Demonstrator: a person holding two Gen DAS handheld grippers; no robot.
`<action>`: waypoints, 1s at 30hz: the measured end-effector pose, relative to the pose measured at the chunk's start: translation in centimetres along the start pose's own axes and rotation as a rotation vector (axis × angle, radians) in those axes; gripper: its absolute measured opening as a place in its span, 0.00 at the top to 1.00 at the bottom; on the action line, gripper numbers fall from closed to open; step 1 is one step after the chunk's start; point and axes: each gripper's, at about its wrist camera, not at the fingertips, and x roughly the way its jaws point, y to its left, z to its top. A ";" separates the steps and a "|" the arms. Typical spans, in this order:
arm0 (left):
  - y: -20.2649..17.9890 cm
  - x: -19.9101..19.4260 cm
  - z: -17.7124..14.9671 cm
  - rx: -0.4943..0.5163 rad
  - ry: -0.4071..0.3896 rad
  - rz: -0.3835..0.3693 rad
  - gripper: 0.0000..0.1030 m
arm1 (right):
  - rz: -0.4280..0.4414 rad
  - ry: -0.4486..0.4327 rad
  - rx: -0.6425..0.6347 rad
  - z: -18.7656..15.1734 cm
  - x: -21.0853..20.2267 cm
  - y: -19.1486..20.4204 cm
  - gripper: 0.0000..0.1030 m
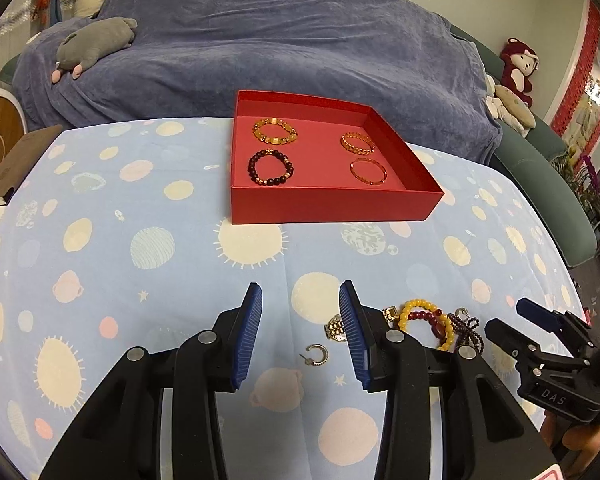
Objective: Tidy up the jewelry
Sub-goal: 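Withdraw both tools from the box back over the remaining jewelry, then grasp the dark garnet bead strand with the right tool while the left tool grasps the gold watch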
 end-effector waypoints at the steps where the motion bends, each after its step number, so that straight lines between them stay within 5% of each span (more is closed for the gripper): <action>1: 0.0 0.1 -0.1 0.003 0.004 0.001 0.63 | 0.000 0.013 -0.003 -0.4 0.3 0.0 0.36; 22: -1.2 2.5 -2.9 0.075 0.086 -0.014 0.63 | 0.010 0.094 -0.011 -2.1 2.9 -0.5 0.64; 26: -1.4 3.0 -3.1 0.078 0.102 -0.020 0.63 | 0.007 0.098 -0.020 -2.0 3.2 -0.3 0.84; 30: -1.7 3.4 -3.1 0.077 0.110 -0.026 0.63 | -0.002 0.093 -0.018 -1.9 3.0 -0.4 0.92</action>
